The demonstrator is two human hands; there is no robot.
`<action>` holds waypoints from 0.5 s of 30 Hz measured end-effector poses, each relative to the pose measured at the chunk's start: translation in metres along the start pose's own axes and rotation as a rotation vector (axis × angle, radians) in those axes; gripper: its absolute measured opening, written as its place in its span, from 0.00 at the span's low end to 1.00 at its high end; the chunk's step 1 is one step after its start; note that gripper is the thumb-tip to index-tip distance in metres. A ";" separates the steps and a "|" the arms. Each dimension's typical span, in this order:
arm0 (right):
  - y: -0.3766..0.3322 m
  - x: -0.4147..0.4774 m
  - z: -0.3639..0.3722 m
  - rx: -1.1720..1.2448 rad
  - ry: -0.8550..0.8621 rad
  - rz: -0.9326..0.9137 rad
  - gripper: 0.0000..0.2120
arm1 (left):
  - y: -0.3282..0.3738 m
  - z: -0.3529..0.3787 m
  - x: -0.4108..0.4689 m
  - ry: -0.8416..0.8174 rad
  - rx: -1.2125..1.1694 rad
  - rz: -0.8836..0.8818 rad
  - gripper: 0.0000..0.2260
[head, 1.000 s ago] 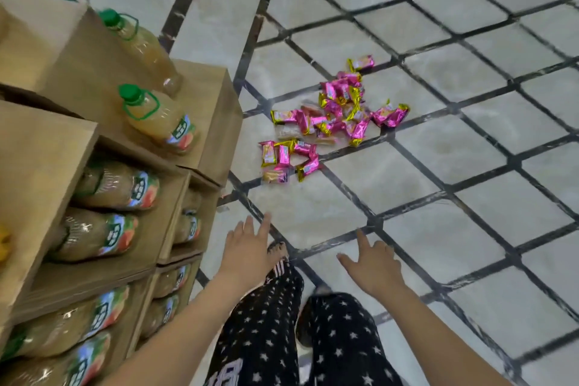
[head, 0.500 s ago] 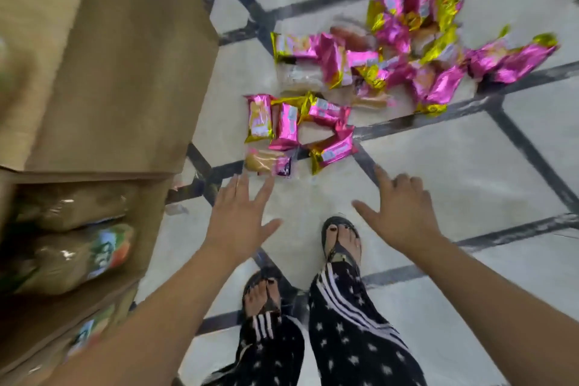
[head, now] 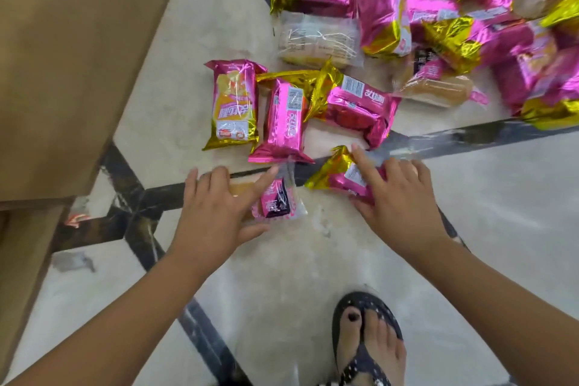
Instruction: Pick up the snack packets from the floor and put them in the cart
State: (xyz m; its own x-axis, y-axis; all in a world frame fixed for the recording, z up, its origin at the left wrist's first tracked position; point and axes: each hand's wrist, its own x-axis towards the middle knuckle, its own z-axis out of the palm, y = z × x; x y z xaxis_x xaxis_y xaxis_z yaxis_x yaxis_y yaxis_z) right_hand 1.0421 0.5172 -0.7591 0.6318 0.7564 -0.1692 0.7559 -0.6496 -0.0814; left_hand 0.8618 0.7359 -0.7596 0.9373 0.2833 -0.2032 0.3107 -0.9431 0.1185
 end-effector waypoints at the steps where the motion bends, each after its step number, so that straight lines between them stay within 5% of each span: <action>1: -0.001 -0.002 0.000 0.054 -0.023 0.025 0.39 | 0.000 0.000 -0.001 -0.034 -0.027 -0.010 0.43; 7: -0.021 -0.029 -0.019 0.242 -0.257 0.158 0.36 | 0.020 -0.022 -0.019 -0.300 -0.051 -0.102 0.51; 15: -0.049 -0.030 -0.130 0.436 -0.166 0.336 0.36 | 0.049 -0.152 -0.017 -0.365 -0.134 -0.292 0.45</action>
State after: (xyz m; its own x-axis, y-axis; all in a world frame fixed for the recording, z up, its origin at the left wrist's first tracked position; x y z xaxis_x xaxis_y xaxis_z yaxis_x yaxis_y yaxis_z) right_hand 1.0083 0.5364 -0.6220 0.7630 0.5039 -0.4049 0.3555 -0.8503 -0.3882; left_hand 0.8855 0.7114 -0.6028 0.6985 0.4304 -0.5716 0.5925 -0.7958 0.1248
